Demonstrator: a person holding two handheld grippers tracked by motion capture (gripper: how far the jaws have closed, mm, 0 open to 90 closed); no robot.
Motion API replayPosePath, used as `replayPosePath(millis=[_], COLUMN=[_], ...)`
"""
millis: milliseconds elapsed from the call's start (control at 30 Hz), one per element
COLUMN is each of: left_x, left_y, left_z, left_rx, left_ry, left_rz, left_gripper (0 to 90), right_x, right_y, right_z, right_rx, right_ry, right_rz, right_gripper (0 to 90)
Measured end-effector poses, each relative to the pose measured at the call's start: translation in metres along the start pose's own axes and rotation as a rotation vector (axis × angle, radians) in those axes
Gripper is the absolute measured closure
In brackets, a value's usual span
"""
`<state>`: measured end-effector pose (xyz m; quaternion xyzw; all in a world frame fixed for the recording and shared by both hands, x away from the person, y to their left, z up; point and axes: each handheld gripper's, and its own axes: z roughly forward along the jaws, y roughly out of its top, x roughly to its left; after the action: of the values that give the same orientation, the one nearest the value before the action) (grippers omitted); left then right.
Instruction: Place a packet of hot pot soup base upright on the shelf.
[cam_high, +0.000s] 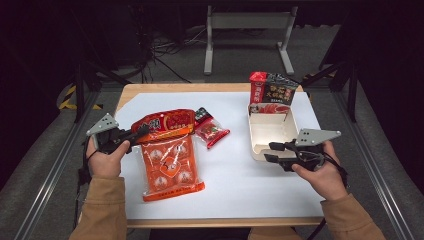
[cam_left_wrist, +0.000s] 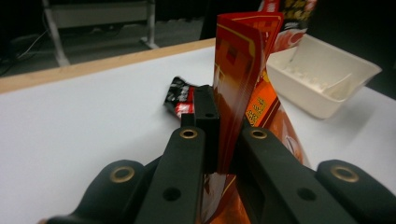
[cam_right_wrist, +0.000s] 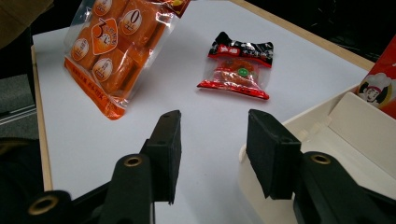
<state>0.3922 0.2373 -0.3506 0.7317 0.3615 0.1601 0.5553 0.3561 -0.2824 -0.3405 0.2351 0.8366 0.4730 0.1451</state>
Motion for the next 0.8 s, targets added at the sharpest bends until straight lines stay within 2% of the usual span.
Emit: replayPosePath(millis=[100, 200, 300, 567, 733, 800], left_x=[-0.005, -0.015, -0.020, -0.039, -0.052, -0.054], left_y=[0.005, 0.013, 0.016, 0.028, 0.035, 0.036], left_z=[-0.004, -0.008, -0.009, -0.017, -0.021, -0.022], left_rx=[-0.011, -0.039, -0.051, -0.109, -0.131, -0.140], left_ry=[-0.021, -0.062, -0.074, -0.156, -0.171, -0.178], left_rz=[0.005, 0.023, 0.039, 0.110, 0.162, 0.171], left_gripper=[90.0, 90.0, 90.0, 90.0, 90.0, 90.0], right_x=[0.001, 0.003, 0.004, 0.012, 0.015, 0.017], right_y=[0.002, 0.006, 0.009, 0.019, 0.024, 0.026], right_z=[0.000, 0.000, -0.001, -0.001, 0.003, 0.005], right_rx=[-0.001, -0.031, -0.050, -0.053, -0.051, -0.051], right_ry=[0.004, 0.049, 0.060, 0.069, 0.082, 0.085], right_rz=[-0.001, 0.038, 0.048, 0.014, -0.002, -0.006], right_gripper=[56.3, 54.4, 53.8, 53.1, 53.2, 52.8])
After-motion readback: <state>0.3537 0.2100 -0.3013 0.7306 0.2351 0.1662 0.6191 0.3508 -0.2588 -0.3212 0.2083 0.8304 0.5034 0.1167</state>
